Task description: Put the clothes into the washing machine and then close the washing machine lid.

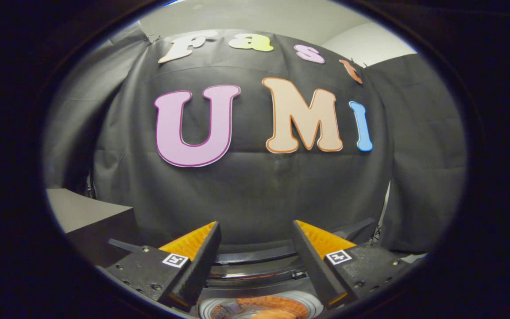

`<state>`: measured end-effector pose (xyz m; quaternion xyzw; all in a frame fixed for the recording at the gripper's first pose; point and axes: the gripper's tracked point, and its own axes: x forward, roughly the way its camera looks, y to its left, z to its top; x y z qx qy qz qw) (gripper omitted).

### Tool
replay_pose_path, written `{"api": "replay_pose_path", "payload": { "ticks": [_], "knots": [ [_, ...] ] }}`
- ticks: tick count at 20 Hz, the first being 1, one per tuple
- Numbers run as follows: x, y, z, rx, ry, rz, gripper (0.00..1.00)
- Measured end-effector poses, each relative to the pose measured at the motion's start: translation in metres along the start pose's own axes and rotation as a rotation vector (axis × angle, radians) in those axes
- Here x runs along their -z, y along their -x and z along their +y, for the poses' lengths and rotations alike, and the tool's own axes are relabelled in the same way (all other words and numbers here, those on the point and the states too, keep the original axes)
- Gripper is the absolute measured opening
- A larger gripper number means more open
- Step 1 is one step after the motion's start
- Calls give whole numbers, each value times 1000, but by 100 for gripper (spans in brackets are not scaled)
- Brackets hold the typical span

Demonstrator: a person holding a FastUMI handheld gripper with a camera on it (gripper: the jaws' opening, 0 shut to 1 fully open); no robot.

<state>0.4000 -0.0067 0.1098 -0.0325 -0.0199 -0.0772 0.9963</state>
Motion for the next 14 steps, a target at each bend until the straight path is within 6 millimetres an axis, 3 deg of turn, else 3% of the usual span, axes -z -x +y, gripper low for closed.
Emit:
{"api": "replay_pose_path", "payload": {
  "ticks": [11,14],
  "knots": [
    [6,20,-5,-18,-19,-42,98],
    [16,25,-8,-4,-24,-35,98]
  ]
}}
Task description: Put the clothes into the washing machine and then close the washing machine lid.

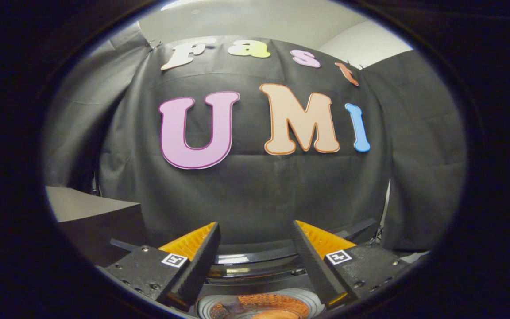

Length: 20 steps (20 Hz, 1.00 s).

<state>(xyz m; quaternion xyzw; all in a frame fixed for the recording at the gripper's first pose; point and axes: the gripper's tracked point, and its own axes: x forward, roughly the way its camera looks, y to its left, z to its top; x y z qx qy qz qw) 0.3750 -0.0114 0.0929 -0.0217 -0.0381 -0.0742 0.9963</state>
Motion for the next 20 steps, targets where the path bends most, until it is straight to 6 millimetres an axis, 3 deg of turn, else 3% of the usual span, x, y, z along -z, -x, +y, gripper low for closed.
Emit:
{"api": "replay_pose_path", "payload": {
  "ticks": [2,8,20],
  "knots": [
    [30,4,-2,-1,-10,95,98],
    [52,31,10,-51,45,109,98],
    [44,46,3,-24,10,149,97]
  ]
}}
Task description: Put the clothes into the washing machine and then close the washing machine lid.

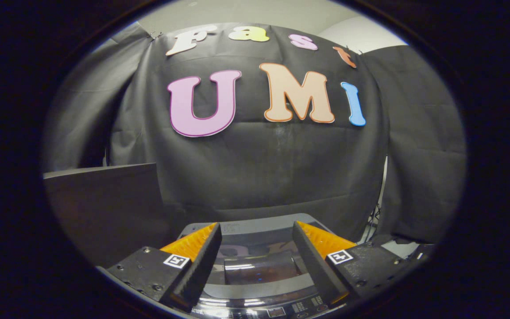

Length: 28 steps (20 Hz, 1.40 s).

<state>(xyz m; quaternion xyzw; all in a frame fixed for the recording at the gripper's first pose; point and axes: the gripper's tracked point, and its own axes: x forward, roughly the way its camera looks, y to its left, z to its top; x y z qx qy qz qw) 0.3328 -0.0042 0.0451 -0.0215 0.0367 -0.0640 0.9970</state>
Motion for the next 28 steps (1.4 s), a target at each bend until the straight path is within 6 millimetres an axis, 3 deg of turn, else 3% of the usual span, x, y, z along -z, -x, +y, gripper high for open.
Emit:
{"api": "replay_pose_path", "payload": {
  "ticks": [1,4,6,10,17,22,26,28],
  "knots": [
    [1,9,-1,-3,1,2,97],
    [20,68,-5,-28,-8,16,97],
    [22,94,-8,-40,-18,6,97],
    [23,122,-21,-34,-60,24,97],
    [54,189,-31,-63,-82,64,96],
    [43,219,-30,-51,-77,31,96],
    [18,251,-18,-90,-63,-54,96],
    [17,263,-9,-134,-66,-73,96]
  ]
}}
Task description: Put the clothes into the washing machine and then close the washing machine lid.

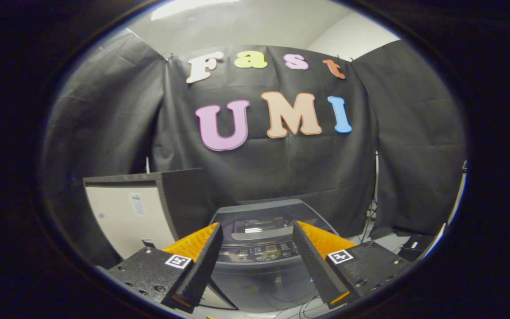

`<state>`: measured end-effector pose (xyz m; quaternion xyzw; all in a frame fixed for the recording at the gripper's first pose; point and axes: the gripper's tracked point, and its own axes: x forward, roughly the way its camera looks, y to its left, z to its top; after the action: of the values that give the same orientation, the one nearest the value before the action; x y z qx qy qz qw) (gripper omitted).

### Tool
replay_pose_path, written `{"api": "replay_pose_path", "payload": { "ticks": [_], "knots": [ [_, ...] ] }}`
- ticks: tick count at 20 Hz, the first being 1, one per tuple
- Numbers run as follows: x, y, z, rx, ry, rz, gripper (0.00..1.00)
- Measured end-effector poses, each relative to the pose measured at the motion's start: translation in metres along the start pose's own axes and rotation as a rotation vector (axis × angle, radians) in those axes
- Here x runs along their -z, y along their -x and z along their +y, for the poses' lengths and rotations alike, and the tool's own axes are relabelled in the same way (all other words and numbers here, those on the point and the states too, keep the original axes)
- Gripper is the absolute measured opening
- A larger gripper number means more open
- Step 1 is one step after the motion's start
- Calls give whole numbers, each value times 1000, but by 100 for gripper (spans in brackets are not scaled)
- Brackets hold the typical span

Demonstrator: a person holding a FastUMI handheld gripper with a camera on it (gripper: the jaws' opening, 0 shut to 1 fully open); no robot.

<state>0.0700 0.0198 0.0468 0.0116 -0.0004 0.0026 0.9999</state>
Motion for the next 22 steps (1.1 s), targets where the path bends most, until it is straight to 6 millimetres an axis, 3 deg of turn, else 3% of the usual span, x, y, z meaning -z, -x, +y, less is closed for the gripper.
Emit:
{"api": "replay_pose_path", "payload": {
  "ticks": [3,9,22],
  "knots": [
    [2,15,6,-43,4,7,96],
    [0,21,6,-61,-21,12,96],
    [0,23,17,-71,-2,-16,96]
  ]
}}
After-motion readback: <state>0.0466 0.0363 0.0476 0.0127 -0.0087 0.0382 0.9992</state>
